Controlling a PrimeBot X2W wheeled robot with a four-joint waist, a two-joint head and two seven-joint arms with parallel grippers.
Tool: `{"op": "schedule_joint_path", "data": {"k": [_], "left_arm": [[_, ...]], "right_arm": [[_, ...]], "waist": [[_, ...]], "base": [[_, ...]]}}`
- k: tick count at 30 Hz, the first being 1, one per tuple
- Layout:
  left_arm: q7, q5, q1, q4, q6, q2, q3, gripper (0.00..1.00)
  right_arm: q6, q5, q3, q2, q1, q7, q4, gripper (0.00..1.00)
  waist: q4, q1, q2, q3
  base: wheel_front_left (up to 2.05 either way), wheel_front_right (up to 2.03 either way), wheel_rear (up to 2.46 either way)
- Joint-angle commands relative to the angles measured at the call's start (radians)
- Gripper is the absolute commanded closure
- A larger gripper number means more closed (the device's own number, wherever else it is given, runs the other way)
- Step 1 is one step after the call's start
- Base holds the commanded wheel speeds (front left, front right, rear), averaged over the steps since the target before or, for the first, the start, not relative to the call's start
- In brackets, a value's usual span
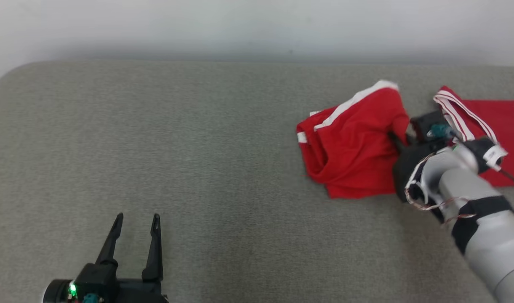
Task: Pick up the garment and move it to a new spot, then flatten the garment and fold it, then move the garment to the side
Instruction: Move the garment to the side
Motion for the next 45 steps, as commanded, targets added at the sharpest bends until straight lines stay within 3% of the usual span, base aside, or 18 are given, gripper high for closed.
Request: {"op": "schedule_joint_path", "data": {"k": [1, 18, 31, 36, 44, 45], "left_arm": [[-0.003, 0.014, -0.022, -0.010, -0.004, 0.000, 0.007, 0.00], [-0.003, 0.048, -0.072, -0.034, -0.023, 0.023, 0.022, 0.00], [-0.003, 0.069, -0.076, -0.078, -0.026, 0.033, 0.026, 0.00], [-0.003, 0.074, -0.095, -0.089, -0.027, 0.037, 0.025, 0.00], [-0.003, 0.080, -0.105, -0.103, -0.026, 0.040, 0.025, 0.00], [-0.003, 0.080, -0.105, -0.103, -0.025, 0.040, 0.026, 0.00]], "right_arm": [[0.000, 0.001, 0.031, -0.043, -0.030, 0.018, -0.022, 1.00], [0.000, 0.127, 0.261, -0.318, -0.191, 0.195, -0.228, 1.00], [0.000, 0.247, 0.309, -0.501, -0.282, 0.269, -0.313, 1.00], [0.000, 0.262, 0.309, -0.522, -0.294, 0.272, -0.291, 1.00], [0.000, 0.239, 0.304, -0.499, -0.301, 0.242, -0.198, 1.00], [0.000, 0.229, 0.307, -0.496, -0.305, 0.235, -0.187, 0.90]], "waist": [[-0.064, -0.0001, -0.0001, 0.058], [-0.134, -0.0001, -0.0001, 0.127], [-0.159, -0.0001, -0.0001, 0.181], [-0.160, -0.0001, -0.0001, 0.205], [-0.150, -0.0001, -0.0001, 0.233], [-0.149, -0.0001, -0.0001, 0.234]], "base": [[0.00, 0.00, 0.00], [0.00, 0.00, 0.00], [0.00, 0.00, 0.00], [0.00, 0.00, 0.00], [0.00, 0.00, 0.00], [0.00, 0.00, 0.00]]}}
